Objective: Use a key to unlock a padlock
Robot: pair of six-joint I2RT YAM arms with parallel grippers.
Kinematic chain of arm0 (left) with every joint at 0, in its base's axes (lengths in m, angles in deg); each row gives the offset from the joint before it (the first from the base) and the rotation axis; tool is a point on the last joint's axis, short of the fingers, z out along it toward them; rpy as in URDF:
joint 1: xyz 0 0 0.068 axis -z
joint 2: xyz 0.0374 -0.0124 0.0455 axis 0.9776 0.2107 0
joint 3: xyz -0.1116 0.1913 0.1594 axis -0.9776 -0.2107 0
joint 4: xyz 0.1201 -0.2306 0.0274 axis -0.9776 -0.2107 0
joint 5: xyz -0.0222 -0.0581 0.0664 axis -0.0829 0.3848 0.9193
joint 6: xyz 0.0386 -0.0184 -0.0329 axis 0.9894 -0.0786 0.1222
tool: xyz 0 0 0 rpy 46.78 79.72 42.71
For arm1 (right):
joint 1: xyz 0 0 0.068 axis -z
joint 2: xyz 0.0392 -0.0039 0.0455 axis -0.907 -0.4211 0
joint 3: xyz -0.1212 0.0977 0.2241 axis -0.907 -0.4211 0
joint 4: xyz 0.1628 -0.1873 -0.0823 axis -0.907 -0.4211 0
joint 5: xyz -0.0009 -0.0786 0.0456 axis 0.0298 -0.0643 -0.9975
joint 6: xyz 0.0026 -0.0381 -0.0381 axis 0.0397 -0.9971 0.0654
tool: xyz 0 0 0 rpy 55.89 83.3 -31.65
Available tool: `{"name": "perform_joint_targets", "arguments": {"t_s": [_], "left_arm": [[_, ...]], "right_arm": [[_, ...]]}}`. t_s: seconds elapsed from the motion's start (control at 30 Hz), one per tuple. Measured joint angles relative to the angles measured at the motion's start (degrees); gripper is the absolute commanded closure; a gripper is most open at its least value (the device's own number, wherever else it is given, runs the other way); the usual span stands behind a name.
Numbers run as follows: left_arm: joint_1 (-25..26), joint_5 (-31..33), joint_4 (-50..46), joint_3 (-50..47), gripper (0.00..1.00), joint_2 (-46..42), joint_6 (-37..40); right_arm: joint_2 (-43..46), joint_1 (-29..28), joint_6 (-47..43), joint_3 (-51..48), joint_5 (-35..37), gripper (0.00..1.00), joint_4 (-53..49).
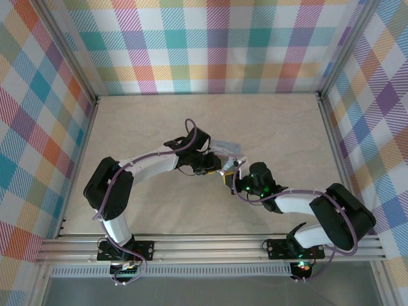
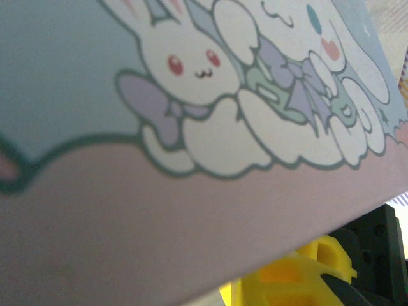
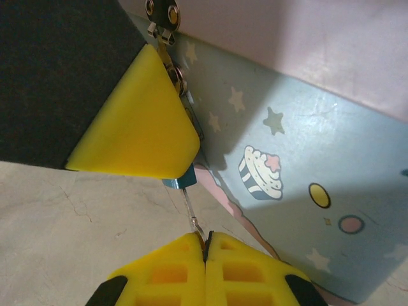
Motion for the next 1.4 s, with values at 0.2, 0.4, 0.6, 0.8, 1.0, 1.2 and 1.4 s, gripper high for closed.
{"name": "perform_joint_targets", "arguments": {"t_s": [0.2, 0.4, 0.6, 0.8, 1.0, 1.2, 1.4], "left_arm": [[-0.04, 0.00, 0.02, 0.00, 0.92, 0.00, -0.46], [-0.07, -0.02, 0.22, -0.02, 0.92, 0.00, -1.07], [-0.26, 0.00, 0.48, -0.02, 0.92, 0.00, -1.38], [-0.31, 0.28, 1.09, -0.02, 0.92, 0.00, -2.60], [-0.42, 1.05, 1.75, -0.04, 0.92, 0.00, -3.65], [-0.50, 1.60, 2.12, -0.13, 0.92, 0.00, -4.07], [-0.96, 1.68, 2.62, -0.17, 0.92, 0.00, -4.09]], "right_arm": [[-0.79, 0.00, 0.83, -0.57, -0.11, 0.98, 2.21], [-2.49, 0.02, 2.14, -0.83, -0.39, 0.98, 5.62], [-4.04, 0.02, 3.50, -0.94, -0.39, 0.98, 8.28], [-6.19, 0.02, 4.74, -0.94, -0.13, 0.98, 11.65], [-8.00, 0.02, 5.64, -0.94, 0.33, 0.98, 14.73], [-9.66, 0.02, 6.27, -0.81, 0.50, 0.98, 16.94], [-10.54, 0.02, 6.45, 0.11, 0.66, 0.98, 17.40]]}}
